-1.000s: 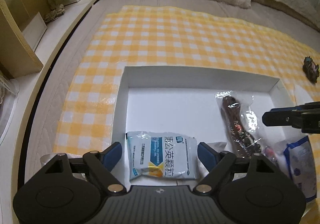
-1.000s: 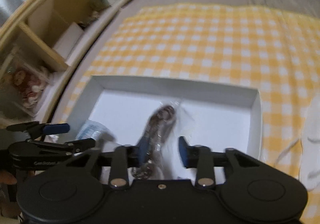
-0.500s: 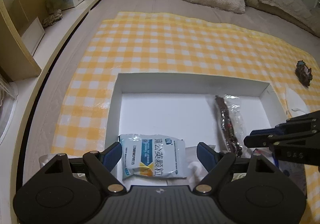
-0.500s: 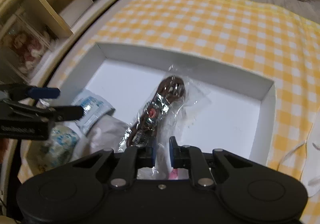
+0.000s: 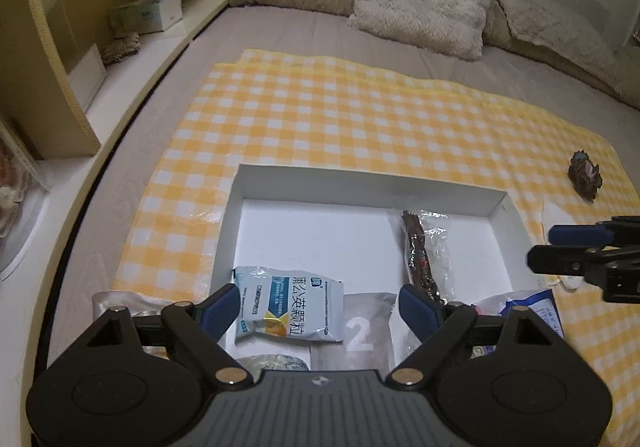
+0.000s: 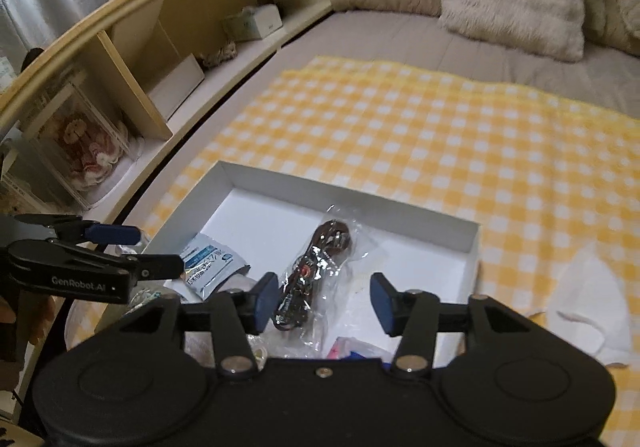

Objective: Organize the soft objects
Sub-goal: 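Open both grippers and withdraw toward the white mask and dark scrunchie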

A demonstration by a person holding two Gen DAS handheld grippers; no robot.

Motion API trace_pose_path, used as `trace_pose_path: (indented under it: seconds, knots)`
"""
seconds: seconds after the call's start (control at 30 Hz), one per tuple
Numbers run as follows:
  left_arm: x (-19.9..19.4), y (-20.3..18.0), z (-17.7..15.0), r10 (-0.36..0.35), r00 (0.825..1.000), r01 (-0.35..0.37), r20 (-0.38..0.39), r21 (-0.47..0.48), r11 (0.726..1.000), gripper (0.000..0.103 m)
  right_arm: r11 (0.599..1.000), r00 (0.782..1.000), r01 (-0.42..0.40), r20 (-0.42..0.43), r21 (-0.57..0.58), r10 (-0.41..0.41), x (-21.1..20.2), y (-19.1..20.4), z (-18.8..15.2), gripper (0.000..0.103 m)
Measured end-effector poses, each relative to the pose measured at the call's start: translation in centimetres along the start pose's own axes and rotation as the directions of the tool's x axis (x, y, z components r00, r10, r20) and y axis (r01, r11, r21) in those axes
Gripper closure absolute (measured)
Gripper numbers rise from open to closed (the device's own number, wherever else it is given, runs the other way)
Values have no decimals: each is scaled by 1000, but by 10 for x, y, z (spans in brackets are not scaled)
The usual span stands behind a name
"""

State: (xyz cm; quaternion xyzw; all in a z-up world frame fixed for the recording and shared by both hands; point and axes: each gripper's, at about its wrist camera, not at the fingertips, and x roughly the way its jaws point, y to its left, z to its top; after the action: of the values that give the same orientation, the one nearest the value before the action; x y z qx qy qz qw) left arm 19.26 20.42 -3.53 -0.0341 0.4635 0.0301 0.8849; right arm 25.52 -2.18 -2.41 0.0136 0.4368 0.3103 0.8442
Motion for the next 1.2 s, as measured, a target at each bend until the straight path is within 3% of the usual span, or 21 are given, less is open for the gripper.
trace_pose_path:
  seconds: [0.2,0.37,0.7,1.2]
  knots:
    - [-22,-1,-5,12,999,-12,36,-15,1000,10,1000,998,18,55,-9,-17,-29,-3,-6,37]
    - [-42,-7,-9,16,997,-15,79,-15,1000,1,1000,996,26,86,-16,-25,-48,-1,-15,25]
    - [-69,-31,-13,26,988,-32,149,40,999,0,998,985,66,162,-8,-64,-79,2,-31,2]
    - [-79,-63,-7,25,983,-39,180,73,997,0,992,968,123,218,35,-127,-104,-22,-37,0]
